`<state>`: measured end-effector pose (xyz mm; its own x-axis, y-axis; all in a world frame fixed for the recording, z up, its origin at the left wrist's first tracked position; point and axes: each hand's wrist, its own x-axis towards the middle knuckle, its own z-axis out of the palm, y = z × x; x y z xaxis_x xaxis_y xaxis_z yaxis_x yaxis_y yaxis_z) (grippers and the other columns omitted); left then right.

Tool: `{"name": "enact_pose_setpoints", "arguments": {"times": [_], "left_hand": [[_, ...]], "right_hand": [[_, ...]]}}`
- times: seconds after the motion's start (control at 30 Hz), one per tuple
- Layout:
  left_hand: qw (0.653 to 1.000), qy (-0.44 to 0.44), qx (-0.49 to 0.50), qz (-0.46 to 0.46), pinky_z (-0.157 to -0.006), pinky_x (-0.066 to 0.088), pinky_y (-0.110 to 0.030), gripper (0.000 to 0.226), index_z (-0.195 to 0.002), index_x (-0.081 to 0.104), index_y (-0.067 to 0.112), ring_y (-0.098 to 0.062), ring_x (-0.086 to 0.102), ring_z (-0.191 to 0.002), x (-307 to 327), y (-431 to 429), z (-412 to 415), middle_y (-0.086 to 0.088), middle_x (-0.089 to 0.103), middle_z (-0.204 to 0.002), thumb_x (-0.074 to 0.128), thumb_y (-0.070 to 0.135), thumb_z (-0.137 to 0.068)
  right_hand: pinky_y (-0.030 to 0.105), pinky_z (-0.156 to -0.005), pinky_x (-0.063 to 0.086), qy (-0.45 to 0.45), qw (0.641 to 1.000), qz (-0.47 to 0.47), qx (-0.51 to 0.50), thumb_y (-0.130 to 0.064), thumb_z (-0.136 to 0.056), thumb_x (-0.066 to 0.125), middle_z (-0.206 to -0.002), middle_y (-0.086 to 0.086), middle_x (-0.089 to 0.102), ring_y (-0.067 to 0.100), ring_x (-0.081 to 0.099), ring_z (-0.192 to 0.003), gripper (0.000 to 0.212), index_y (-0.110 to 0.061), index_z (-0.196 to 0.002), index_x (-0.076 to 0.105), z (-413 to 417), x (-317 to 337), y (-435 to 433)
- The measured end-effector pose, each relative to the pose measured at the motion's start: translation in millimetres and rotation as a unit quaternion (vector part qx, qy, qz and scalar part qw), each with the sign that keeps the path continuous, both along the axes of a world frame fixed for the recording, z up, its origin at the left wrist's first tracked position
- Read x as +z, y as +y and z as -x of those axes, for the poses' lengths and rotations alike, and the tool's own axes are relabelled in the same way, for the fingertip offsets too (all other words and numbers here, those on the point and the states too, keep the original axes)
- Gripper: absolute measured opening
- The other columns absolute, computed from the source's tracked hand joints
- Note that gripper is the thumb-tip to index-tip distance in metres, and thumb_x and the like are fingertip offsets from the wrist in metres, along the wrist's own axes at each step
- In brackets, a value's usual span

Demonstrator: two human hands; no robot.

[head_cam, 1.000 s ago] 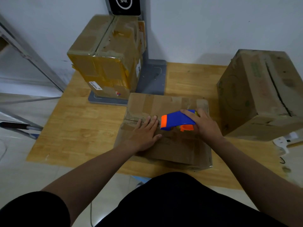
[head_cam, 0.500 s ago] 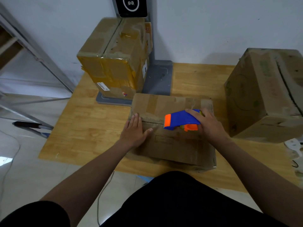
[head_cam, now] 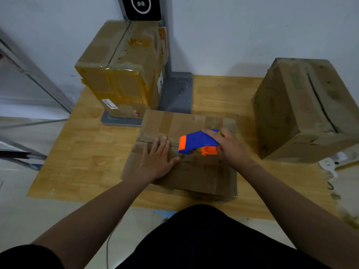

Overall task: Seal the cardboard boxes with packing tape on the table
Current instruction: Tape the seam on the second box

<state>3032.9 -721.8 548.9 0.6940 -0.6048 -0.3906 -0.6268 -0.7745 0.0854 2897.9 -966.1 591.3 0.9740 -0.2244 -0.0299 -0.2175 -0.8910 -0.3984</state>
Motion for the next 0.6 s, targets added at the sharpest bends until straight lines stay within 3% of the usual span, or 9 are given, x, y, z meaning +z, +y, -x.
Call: {"name": "enact_pose_setpoints", "arguments": {"times": [0.2,0.37,0.6], "left_hand": [[0.999,0.030,-0.027,0.031,-0.124,-0.008,-0.058,0.085,-0.164,-0.009,0.023,-0.020,-0.021,-0.155,-6,-10,10,0.005,-0.022,-0.169,0.016,0.072,-0.099],[0.998,0.044,-0.015,0.044,-0.125,-0.010,-0.056,0.088,-0.164,-0.009,0.021,-0.018,-0.022,-0.155,-4,-9,10,0.005,-0.022,-0.169,0.016,0.074,-0.098],[0.997,0.044,-0.009,0.058,-0.126,-0.009,-0.053,0.100,-0.164,-0.009,0.022,-0.016,-0.020,-0.155,-7,-4,9,0.005,-0.020,-0.170,0.000,0.082,-0.085]], "right_hand": [[0.041,-0.083,0.052,0.004,1.000,-0.006,0.009,-0.012,-0.094,0.049,-0.125,0.002,0.036,0.025,0.050,-0.108,0.075,-0.051,-0.151,0.021,0,3,2],[0.046,-0.080,0.055,0.012,1.000,0.010,0.021,-0.022,-0.095,0.057,-0.117,0.001,0.035,0.025,0.051,-0.104,0.073,-0.051,-0.150,0.019,-4,8,0],[0.035,-0.069,0.050,-0.001,0.998,0.069,0.003,-0.040,-0.100,0.055,-0.131,0.005,0.038,0.027,0.051,-0.115,0.065,-0.051,-0.153,0.019,14,16,-6]]}}
